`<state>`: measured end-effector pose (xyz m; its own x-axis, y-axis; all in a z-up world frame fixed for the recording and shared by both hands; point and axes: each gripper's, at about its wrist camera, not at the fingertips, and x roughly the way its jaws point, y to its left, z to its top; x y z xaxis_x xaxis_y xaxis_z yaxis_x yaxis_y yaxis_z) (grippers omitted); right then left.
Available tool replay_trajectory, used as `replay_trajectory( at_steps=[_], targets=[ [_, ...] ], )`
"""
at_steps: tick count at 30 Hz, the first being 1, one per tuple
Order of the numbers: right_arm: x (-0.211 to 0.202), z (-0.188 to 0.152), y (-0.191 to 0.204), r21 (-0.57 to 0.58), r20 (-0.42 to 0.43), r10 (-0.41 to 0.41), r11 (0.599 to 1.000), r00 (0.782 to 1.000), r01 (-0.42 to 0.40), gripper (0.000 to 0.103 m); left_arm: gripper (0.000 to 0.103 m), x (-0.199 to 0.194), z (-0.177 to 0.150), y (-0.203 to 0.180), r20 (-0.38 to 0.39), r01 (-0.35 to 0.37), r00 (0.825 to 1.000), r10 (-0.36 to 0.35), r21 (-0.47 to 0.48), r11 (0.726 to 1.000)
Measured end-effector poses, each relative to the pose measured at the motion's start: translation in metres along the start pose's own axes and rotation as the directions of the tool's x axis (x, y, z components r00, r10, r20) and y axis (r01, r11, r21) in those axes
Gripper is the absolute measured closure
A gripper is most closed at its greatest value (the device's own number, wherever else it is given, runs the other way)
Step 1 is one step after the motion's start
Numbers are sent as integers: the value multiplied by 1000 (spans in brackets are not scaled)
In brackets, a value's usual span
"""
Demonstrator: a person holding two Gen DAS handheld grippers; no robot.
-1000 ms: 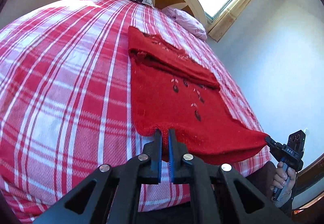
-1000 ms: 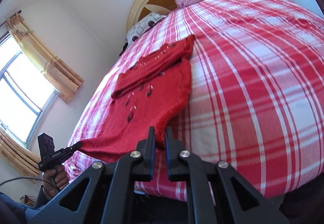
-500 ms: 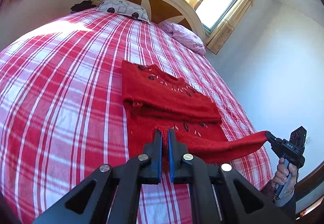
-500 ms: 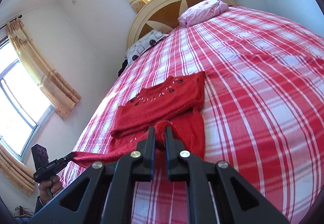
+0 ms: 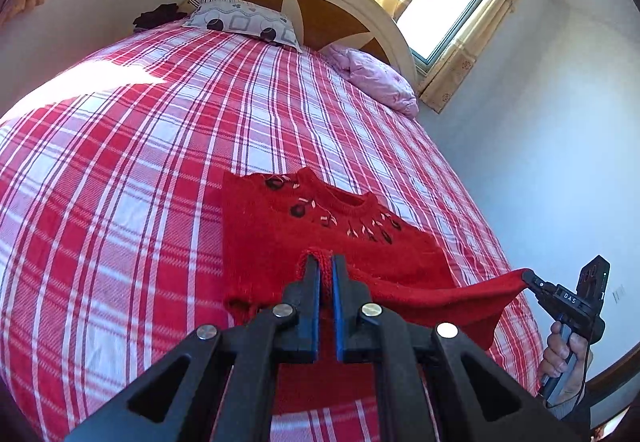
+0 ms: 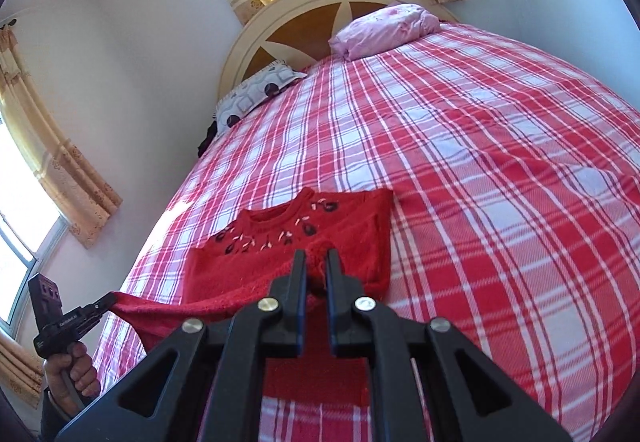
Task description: Fold small clothes
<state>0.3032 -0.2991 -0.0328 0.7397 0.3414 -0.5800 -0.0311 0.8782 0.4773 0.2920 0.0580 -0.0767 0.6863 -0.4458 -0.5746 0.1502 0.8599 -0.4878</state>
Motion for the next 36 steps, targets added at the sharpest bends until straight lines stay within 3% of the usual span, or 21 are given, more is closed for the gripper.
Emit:
replay_trajectory(
  at_steps=[12,18,24,29,36],
  targets=[
    [70,39,-6,-6,-55,-38,999,998,38,92,99,48,41,23,-30,-46,999,45,-32,998],
    [119,50,-11,1,-123,-69,998,990,70,92,98,91,50,42,-94,-86,992,81,-51,995],
    [160,56,-28,22,-200,-101,994,975,108,92,98,115,56,54,-104,-88,991,80,-77,993],
    [180,61,-36,15,-216,-134,990,967,141,92,98,130,61,54,-101,-76,992,69,-68,995],
    [208,69,-44,12,-203,-183,982,962,190,88,97,148,66,57,-118,-131,985,126,-36,991]
  ],
)
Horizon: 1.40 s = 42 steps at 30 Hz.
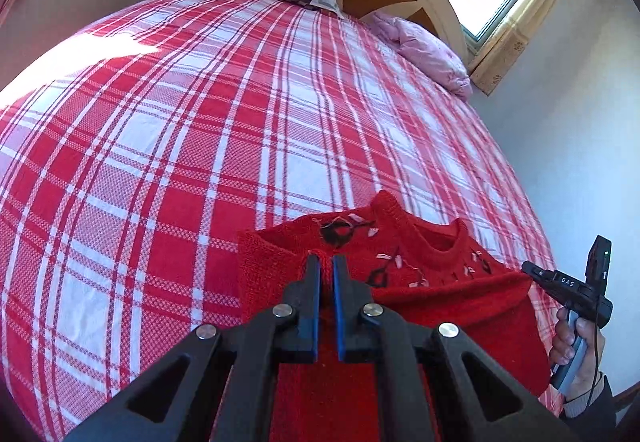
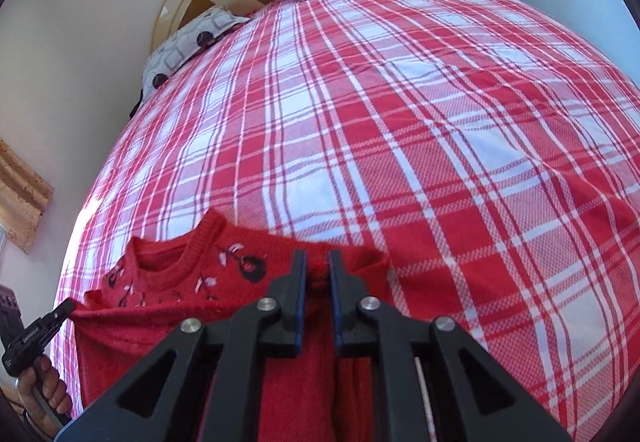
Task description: Fold small clothes
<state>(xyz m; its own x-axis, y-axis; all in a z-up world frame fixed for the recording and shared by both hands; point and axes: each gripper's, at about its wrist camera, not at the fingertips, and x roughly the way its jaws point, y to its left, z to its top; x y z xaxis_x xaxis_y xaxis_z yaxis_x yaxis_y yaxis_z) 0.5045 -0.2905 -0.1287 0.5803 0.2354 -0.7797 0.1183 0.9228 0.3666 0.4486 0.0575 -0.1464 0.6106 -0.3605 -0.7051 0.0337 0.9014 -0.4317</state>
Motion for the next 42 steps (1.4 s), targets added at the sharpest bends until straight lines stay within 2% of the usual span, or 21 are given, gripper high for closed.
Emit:
replay_trajectory(
  at_steps=[3,4,5,6,7,8,10,13,16,22,25,27,30,33,34,35,36,38,40,42],
  targets=[
    [4,4,4,-10,8,4,1000,1000,-4,88,94,2,1,8,1,-20,1000,20,-25,999],
    [3,4,6,-16,18,8,1000,1000,-8,84,87,2,1,10,6,-46,999,46,-30,999],
    [2,4,6,-17,20,16,1000,1000,-16,70,73,1,4,16,11,-79,997,80,-42,996],
    [2,4,5,-13,23,23,1000,999,-23,63,64,0,6,20,18,-93,995,94,-60,994],
    [0,4,4,-11,34,28,1000,999,-27,50,52,-3,8,27,34,-101,994,105,-93,991],
    [-2,4,4,-9,44,27,1000,999,-26,47,49,-7,10,35,62,-102,992,111,-132,986],
    [-7,4,1,-3,63,23,1000,998,-23,47,49,-16,10,46,100,-92,989,112,-187,978],
    [-21,0,-4,9,84,24,1000,996,-25,47,49,-27,2,49,101,-97,988,116,-178,979],
    [-35,-13,-7,-6,78,21,1000,997,-20,47,49,-41,-21,40,97,-109,988,120,-113,988],
    [-81,-80,-13,-97,28,50,994,998,-47,47,49,-83,-84,9,124,-81,990,73,65,995],
    [-106,-115,-22,-104,18,83,991,996,-81,47,49,-99,-114,-6,146,-69,988,48,141,988],
    [-114,-129,-23,-110,9,98,989,995,-96,47,49,-102,-130,-17,156,-89,986,58,200,976],
    [-117,-150,-17,-134,-37,138,981,990,-142,49,49,-92,-140,-29,137,-91,989,57,259,962],
    [-109,-159,-5,-182,-51,105,977,993,-113,60,49,-71,-140,-28,108,-161,985,138,249,955],
    [-102,-159,-4,-177,-65,79,980,995,-90,69,49,-62,-138,-26,95,-193,980,175,241,951],
    [-96,-159,-5,-166,-73,51,984,996,-63,73,49,-53,-136,-23,86,-228,973,213,231,946],
    [-90,-156,-8,-145,-71,22,989,997,-32,73,49,-48,-135,-20,79,-243,970,231,220,945],
    [-81,-151,-15,-107,-78,17,994,997,-25,73,46,-36,-133,-13,45,-228,974,224,201,952],
    [-73,-147,-26,-60,-84,14,998,996,-19,77,36,-32,-132,-7,51,-240,971,235,179,954],
    [-71,-144,-27,-53,-83,17,998,996,-22,77,36,-36,-131,-4,49,-222,975,217,156,962]
  ],
)
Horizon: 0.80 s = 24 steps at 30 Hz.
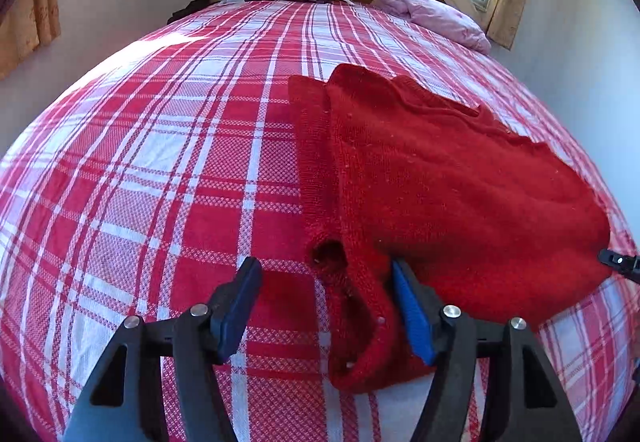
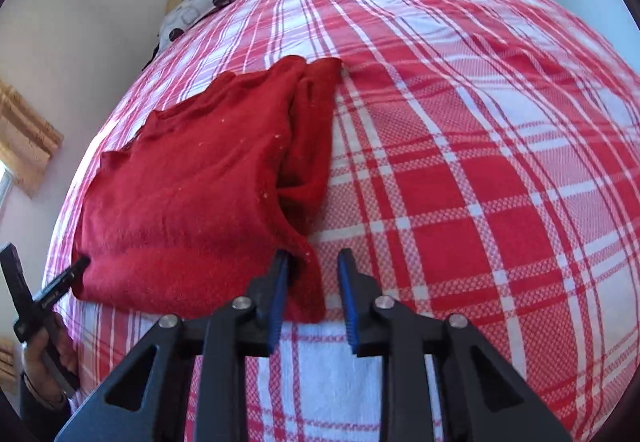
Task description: Fold small clothes
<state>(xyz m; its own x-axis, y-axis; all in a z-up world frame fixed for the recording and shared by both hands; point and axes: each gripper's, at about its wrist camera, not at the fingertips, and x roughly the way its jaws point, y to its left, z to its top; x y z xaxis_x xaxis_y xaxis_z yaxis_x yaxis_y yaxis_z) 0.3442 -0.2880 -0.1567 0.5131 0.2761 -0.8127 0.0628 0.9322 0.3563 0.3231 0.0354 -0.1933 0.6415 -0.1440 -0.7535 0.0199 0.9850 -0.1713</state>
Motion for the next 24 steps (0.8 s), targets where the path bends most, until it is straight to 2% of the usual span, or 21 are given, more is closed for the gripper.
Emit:
replay_trajectory(
  at_steps=[3,7,9,11,14,17,19,21,22,24],
  targets=[
    [-7,0,1,-1,12,-17,1000,1000,17,77,36,-15,-3,4,27,0,1000,0,-8,1000],
    [-35,-6,13,-16,123,-77,997,989,80,55,36,-44,0,10,141,-39,989,43,-32,999],
    [-49,-4,33,-81,192,-91,991,977,109,55,36,-49,9,9,173,-44,984,49,-33,998],
    [-53,0,61,-174,219,-65,979,974,104,55,36,-45,20,4,173,-42,984,44,-13,999],
    [-38,6,101,-303,187,-19,950,982,76,56,36,-26,37,-16,146,-65,988,56,57,996],
    [-9,15,125,-333,133,-5,942,991,49,58,36,-5,45,-28,104,-96,991,86,101,990],
    [16,20,133,-344,87,-23,937,996,51,58,36,12,47,-34,63,-132,990,125,138,982],
    [36,21,135,-355,55,-73,931,996,88,58,36,28,47,-34,24,-144,990,142,161,976],
    [51,23,133,-347,33,-107,931,994,112,58,31,32,47,-31,29,-133,991,130,152,979],
    [65,25,125,-319,4,-120,941,993,115,58,20,38,50,-28,35,-139,990,135,143,980]
  ],
)
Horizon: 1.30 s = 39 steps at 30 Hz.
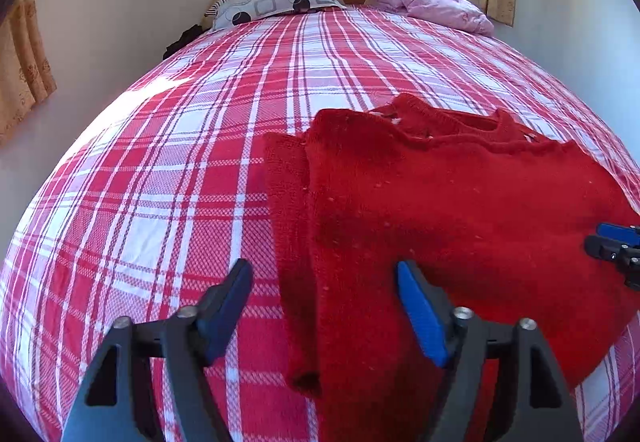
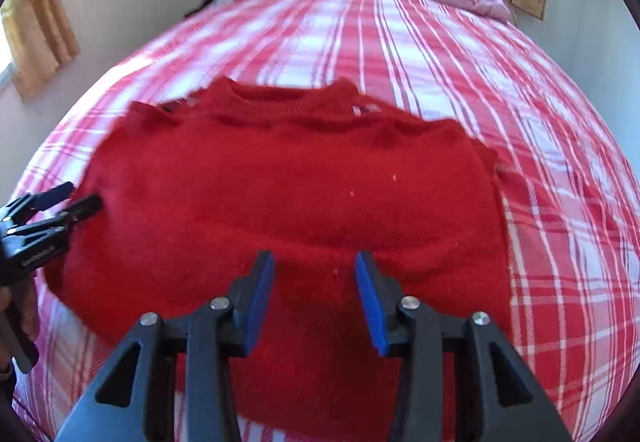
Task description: Fold small clothes
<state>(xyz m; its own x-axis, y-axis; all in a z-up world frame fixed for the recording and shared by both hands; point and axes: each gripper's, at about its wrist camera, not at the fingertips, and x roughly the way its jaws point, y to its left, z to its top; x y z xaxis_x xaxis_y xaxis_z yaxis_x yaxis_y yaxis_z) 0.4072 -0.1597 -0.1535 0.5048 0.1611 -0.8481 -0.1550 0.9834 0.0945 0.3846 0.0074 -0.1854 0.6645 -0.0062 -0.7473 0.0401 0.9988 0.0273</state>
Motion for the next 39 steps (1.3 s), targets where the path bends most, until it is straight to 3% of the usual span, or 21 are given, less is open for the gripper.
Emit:
replay_trajectory(
  at_steps=[2,6,9,13,15,17,21,23,34,36,39],
  targets=[
    [3,5,-8,27,9,1,1000,1000,-1,58,10,7,3,2,4,-5,1000,5,-2,1000],
    [9,16,-10,60,-18,-8,998,1000,9,58,8,15,4,11,-17,54,998,-55,-65,996],
    [7,18,-9,68,-23,-17,998,1000,19,58,8,0,-1,15,-10,58,998,-59,-95,994],
    [-20,5,2,54,74,-52,997,996,48,56,8,-44,-17,31,81,85,994,-72,-168,982],
    [-32,0,14,30,113,-25,999,993,21,52,8,-56,-26,34,100,90,992,-73,-178,980],
    [-39,-8,37,-32,122,29,999,992,-25,47,8,-54,-31,33,75,66,996,-54,-161,985],
    [-24,-19,68,-128,79,16,992,997,-6,46,8,-39,-41,31,26,36,999,-33,-139,990],
    [-9,-22,63,-96,30,7,995,1000,-4,47,8,-34,-44,38,15,65,998,-63,-170,983],
    [-34,-38,61,-65,110,47,997,993,-40,46,8,-44,-53,45,14,81,997,-80,-180,980],
    [-18,-43,64,-99,56,-1,995,998,7,46,8,-43,-56,45,10,86,996,-86,-174,981],
    [-17,-45,67,-122,84,-20,992,996,30,45,8,-43,-57,48,4,99,995,-100,-190,977]
  ],
)
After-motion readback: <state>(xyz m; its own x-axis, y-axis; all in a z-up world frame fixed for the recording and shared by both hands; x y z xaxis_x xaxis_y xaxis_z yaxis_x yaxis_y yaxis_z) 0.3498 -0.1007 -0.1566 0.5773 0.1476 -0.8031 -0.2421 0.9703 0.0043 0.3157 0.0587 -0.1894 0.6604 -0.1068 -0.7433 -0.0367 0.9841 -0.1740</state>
